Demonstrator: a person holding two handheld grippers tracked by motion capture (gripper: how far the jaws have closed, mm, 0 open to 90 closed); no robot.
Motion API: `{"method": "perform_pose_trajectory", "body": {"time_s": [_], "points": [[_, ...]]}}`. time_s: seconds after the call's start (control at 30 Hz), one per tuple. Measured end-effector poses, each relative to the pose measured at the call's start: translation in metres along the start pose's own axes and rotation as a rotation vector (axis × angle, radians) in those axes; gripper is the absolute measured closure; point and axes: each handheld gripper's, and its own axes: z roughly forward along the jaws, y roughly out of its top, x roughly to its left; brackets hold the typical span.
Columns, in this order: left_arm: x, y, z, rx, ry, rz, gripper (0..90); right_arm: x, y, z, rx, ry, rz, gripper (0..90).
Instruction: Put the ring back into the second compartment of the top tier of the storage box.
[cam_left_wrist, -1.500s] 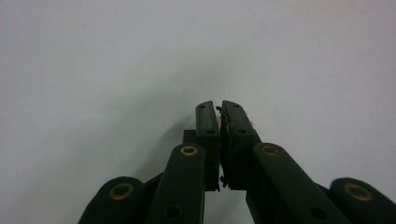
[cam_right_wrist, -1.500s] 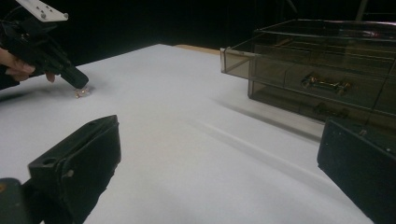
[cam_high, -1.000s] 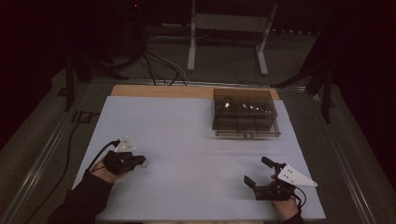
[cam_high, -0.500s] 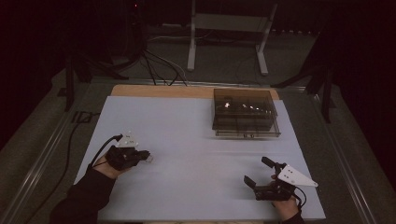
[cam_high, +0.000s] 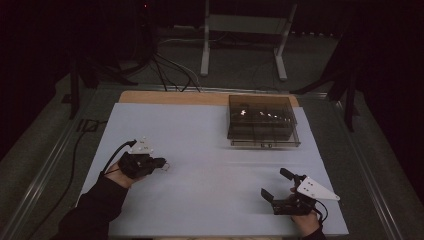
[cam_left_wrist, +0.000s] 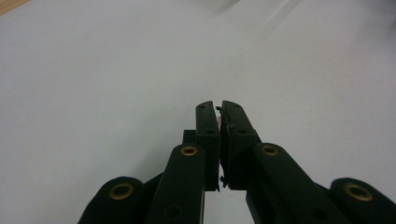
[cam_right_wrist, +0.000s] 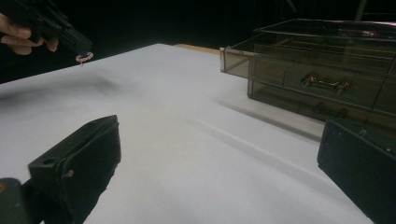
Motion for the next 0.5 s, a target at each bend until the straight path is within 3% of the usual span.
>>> {"method": "perform_pose_trajectory", "body": {"time_s": [0.5], "points": [[-0.003,0.022,0.006,-0.012,-0.007,0.028,88.3,0.000,0.000,0.000,-0.002,0.002,0.000,0.0]]}}
